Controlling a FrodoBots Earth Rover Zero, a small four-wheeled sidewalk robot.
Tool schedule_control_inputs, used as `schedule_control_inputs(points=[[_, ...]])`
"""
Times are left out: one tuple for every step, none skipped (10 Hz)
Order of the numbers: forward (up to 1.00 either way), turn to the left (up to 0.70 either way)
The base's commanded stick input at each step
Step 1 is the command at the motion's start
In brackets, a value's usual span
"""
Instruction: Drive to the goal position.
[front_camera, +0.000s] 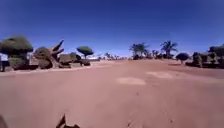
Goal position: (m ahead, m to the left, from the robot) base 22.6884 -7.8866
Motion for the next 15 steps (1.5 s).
schedule_control_inputs(points=[[0.7,0.0],[0.7,0.0],[0.7,0.0],[0.7,0.0],[0.7,0.0],[0.7,0.0],[0.7,0.0],[0.7,0.0],[0.7,0.0],[0.7,0.0],[0.7,0.0],[0.7,0.0],[0.7,0.0],[0.7,0.0],[0.7,0.0]])
